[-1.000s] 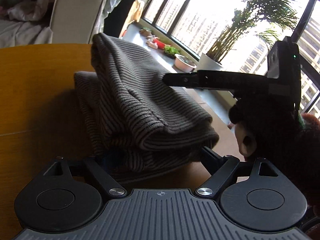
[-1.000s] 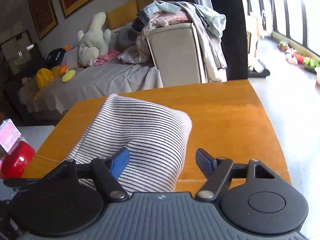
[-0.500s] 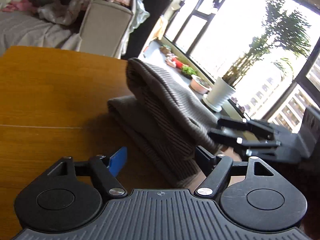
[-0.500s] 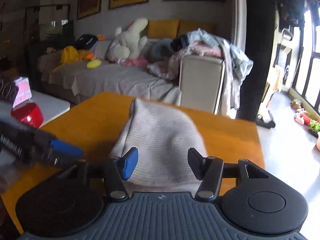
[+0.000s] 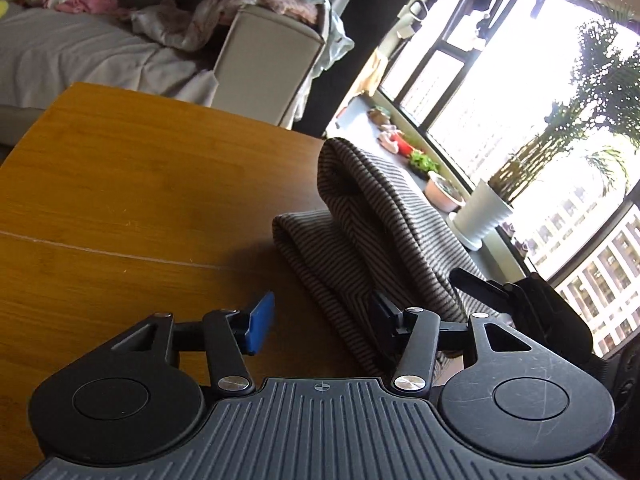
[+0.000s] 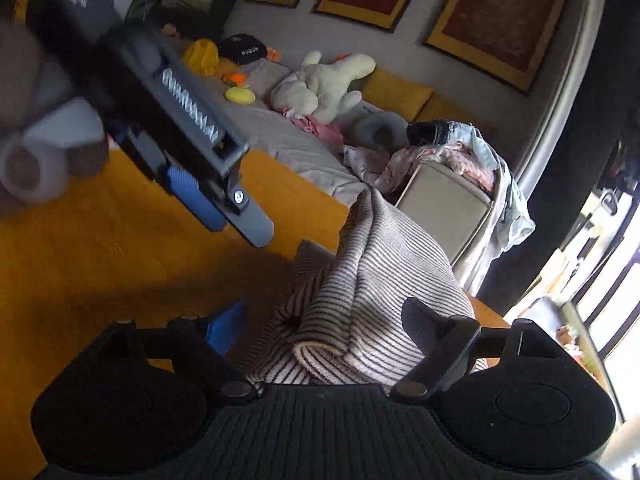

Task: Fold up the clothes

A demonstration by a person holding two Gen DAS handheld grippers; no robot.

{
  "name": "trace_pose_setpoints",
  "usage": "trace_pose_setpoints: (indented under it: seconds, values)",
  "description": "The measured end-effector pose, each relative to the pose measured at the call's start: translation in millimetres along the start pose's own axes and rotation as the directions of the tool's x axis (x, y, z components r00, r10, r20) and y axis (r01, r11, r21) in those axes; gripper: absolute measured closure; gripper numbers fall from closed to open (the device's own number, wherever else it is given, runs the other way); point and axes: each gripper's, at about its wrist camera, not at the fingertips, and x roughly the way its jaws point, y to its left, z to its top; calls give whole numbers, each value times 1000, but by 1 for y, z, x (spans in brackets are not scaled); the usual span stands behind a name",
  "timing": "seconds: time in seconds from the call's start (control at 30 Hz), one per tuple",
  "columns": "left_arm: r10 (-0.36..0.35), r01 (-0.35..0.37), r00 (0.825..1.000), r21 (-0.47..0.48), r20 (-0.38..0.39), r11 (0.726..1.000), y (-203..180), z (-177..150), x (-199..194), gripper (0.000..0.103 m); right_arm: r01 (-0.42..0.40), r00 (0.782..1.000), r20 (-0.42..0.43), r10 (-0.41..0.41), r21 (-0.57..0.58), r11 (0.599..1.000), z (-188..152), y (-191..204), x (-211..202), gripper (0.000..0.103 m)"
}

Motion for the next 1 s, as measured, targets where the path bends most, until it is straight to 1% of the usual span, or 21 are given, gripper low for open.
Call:
trace_pose_setpoints:
  seconds: [0.03, 0.07, 0.13, 0.17, 0.23, 0.27, 0.4, 0.5, 0.6, 0.63, 0.7, 0.77, 0.8, 0.83, 0.87, 0.93, 1.0]
  values:
    - [3, -3, 1000, -1, -2, 1000, 1, 0, -1, 47, 10, 1000, -2, -10, -5, 1000, -2, 0, 4, 29]
    - [4, -4, 1000, -4, -3, 1000, 2, 0, -1, 47, -2, 1000, -1, 2, 34, 999, -3, -6, 5, 39]
    - [-4, 4, 1000, -8, -14, 1000, 1, -1, 2, 47, -58, 998, 13, 57, 190, 980, -1, -33, -3, 52]
    - [-11, 11, 1000, -9, -21, 1000, 0, -1, 6, 47, -74, 997, 20, 71, 258, 963, -1, -47, -8, 63]
    - [-24, 24, 999, -12, -37, 1000, -3, -2, 12, 47, -87, 996, 34, 81, 373, 924, -1, -75, -17, 68]
    - [-33, 32, 998, -12, -45, 999, -5, -3, 15, 47, -84, 996, 38, 75, 412, 907, -2, -86, -21, 73]
    - [-102, 102, 990, -9, -96, 995, -19, -9, 31, 52, -91, 996, 63, 68, 537, 839, -7, -123, -32, 78]
    - [-144, 143, 979, -18, -147, 990, -26, -15, 44, 55, -147, 988, 121, 94, 563, 813, 1, -135, -43, 81]
    - [-145, 145, 976, -11, -164, 989, -29, -19, 55, 55, -208, 975, 185, 122, 576, 790, 10, -146, -55, 82]
    - [-146, 146, 976, -10, -163, 989, -30, -19, 56, 55, -235, 970, 195, 147, 574, 784, 13, -144, -56, 82]
    - [-159, 157, 974, -25, -164, 987, -28, -18, 59, 55, -280, 960, 186, 211, 562, 778, 14, -130, -51, 82]
    - [-167, 164, 972, -32, -165, 986, -26, -18, 59, 55, -326, 945, 164, 285, 570, 754, 8, -112, -38, 84]
    - [-168, 165, 972, -32, -165, 986, -25, -18, 59, 57, -334, 941, 155, 302, 584, 740, 3, -105, -32, 86]
    - [-163, 161, 973, -26, -164, 987, -25, -19, 59, 62, -336, 939, 150, 310, 600, 726, -1, -100, -27, 86]
    - [-155, 155, 974, -14, -163, 988, -24, -20, 57, 62, -337, 937, 145, 318, 616, 712, -6, -94, -22, 87]
    - [-159, 155, 974, -33, -162, 987, -18, -19, 51, 62, -346, 932, 152, 330, 652, 675, -12, -92, -15, 87]
    - [-143, 138, 979, -43, -146, 989, -9, -16, 43, 59, -350, 928, 159, 338, 685, 639, -17, -92, -12, 87]
